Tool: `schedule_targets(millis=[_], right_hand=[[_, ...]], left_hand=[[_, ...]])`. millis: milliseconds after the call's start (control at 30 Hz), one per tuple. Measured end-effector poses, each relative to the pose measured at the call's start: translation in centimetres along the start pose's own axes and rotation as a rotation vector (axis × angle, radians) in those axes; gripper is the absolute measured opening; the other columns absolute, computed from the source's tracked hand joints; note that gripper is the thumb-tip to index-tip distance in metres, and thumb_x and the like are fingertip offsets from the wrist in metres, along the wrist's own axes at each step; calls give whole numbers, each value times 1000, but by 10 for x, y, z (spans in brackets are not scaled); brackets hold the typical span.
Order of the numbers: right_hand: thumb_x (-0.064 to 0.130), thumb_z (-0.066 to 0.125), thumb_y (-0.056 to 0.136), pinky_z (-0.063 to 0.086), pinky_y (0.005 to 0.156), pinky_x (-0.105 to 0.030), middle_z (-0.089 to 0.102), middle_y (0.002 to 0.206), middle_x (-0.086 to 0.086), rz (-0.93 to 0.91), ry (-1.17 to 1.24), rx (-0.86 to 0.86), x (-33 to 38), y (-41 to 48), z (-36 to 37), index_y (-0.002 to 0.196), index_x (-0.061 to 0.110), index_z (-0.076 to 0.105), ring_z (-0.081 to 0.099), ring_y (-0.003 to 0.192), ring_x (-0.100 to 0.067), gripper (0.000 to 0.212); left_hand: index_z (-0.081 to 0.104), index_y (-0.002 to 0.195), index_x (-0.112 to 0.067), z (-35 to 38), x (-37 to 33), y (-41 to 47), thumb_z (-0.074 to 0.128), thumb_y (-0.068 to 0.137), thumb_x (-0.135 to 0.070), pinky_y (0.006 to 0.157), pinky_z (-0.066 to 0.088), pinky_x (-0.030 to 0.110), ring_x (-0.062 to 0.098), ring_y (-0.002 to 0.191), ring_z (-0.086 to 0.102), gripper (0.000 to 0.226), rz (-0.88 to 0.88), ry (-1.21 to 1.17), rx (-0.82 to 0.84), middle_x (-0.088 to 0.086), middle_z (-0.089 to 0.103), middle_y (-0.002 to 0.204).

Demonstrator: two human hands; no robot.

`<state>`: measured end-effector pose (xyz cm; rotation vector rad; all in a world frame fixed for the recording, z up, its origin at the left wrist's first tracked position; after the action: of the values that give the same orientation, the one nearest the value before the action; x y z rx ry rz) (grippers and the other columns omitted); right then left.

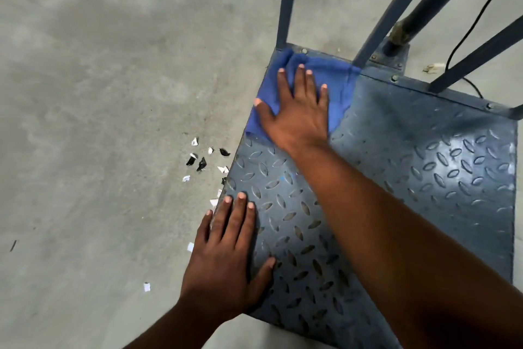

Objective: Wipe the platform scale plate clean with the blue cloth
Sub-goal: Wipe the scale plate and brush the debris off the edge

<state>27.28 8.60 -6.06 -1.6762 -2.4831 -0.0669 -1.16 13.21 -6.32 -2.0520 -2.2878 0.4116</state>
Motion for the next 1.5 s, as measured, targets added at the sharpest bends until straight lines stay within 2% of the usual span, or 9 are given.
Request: schedule_targets(millis=[133,333,467,667,767,1033,1133,1267,1500], right_hand=[[70,36,95,9,128,-52,23,171,-5,-333,-22,20,35,-9,8,157,25,40,16,159,-25,77],[76,24,95,13,126,-58,19,170,-14,279,-8,-96,-74,-20,-10,162,19,26,15,158,-32,88],[75,28,94,8,124,-64,18,170,-17,379,16,-63,-61,-4,-10,162,26,27,11,158,-39,84],[67,41,91,11,126,-55,29,168,-2,-239,-85,47,37,33,4,153,33,45,18,157,-30,71],[65,43,93,10,127,-52,30,168,1,-286,-63,76,32,39,1,155,31,43,15,158,-26,71],[66,31,100,26,123,-49,36,165,-3,114,-31,-134,-112,-15,-22,159,23,36,36,149,-29,72],[68,22,103,14,128,-53,22,171,-2,195,-37,-40,-169,-36,-31,163,26,23,19,157,-28,73],[69,17,101,8,128,-56,11,173,-4,301,-55,-18,-147,-34,-24,165,28,11,8,160,-30,76],[64,28,101,16,127,-53,21,171,-2,-288,-74,10,-31,-27,-6,163,29,27,18,158,-30,71]], left_hand=[[33,167,-10,0,1,-1,41,97,-72,128,25,54,32,165,18,94,-4,-8,-7,10,22,177],[33,167,-10,0,1,-2,47,97,-71,127,26,55,32,165,17,94,1,-19,-41,11,20,178],[31,167,-10,3,1,-1,49,95,-71,126,28,56,34,165,19,96,5,-21,-50,12,19,178],[36,165,-6,3,1,0,45,95,-72,125,30,56,35,164,20,96,6,-18,-37,14,23,176],[35,165,-7,2,2,-1,43,96,-74,124,31,56,34,165,18,97,1,-24,-31,13,22,177],[36,165,-7,3,2,-1,50,92,-71,122,32,57,36,163,24,98,12,-44,-72,13,25,176],[37,164,-7,1,1,-1,51,92,-70,122,34,58,37,162,26,97,14,-53,-86,14,26,175],[37,165,-7,1,0,-1,52,92,-70,123,33,58,37,162,27,97,7,-59,-67,14,26,175],[36,166,-9,1,1,0,49,94,-72,124,31,56,35,163,24,96,9,-56,-33,12,24,176]])
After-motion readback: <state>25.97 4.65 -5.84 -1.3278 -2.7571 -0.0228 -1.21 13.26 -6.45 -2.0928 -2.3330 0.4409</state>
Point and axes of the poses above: each hand's wrist, its own y-axis towards the middle knuckle, its own z-axis out of the palm, x = y × z, the point moved 4 cm from there along y, towards the middle knuckle
